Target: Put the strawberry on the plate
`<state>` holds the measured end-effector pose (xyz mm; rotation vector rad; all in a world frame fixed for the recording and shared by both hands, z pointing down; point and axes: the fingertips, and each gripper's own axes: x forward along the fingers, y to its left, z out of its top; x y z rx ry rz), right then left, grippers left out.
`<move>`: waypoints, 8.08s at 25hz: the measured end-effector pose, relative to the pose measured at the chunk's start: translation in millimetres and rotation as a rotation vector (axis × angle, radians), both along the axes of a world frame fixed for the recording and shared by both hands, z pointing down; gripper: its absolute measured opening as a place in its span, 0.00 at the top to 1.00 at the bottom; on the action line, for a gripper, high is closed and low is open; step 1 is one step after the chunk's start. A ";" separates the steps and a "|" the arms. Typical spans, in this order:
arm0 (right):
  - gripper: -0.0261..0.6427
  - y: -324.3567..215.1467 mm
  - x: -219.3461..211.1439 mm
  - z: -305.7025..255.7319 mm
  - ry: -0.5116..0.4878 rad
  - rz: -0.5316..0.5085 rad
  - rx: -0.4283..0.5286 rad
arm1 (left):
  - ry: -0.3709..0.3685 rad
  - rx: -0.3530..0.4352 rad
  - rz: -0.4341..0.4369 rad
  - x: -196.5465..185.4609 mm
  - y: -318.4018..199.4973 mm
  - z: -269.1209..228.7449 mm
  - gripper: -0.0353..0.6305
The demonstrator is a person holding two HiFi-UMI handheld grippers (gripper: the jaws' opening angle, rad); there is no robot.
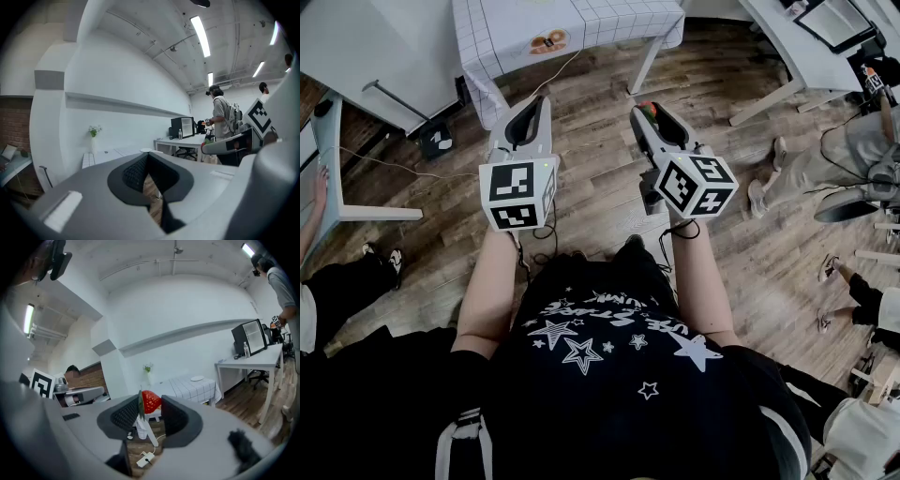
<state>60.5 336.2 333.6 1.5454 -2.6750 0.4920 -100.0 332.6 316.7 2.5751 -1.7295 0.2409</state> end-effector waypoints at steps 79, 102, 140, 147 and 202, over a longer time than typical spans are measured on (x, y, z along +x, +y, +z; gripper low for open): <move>0.72 -509.6 83.6 41.2 0.060 0.149 -0.131 | 0.144 -0.231 0.288 88.2 -509.3 71.6 0.93; 0.72 -652.1 107.0 124.2 0.144 0.128 -0.287 | 0.030 -0.258 0.223 93.8 -635.3 124.7 0.93; 0.71 -759.7 98.8 227.5 0.440 -0.163 -0.427 | -0.024 -0.381 0.128 137.1 -686.3 185.0 0.93; 0.69 -752.9 105.9 211.0 0.475 -0.088 -0.419 | -0.023 -0.338 0.145 119.1 -676.0 168.0 0.93; 0.94 -431.1 -22.2 118.5 0.235 -0.190 -0.271 | 0.027 -0.275 0.151 38.2 -409.4 135.4 0.93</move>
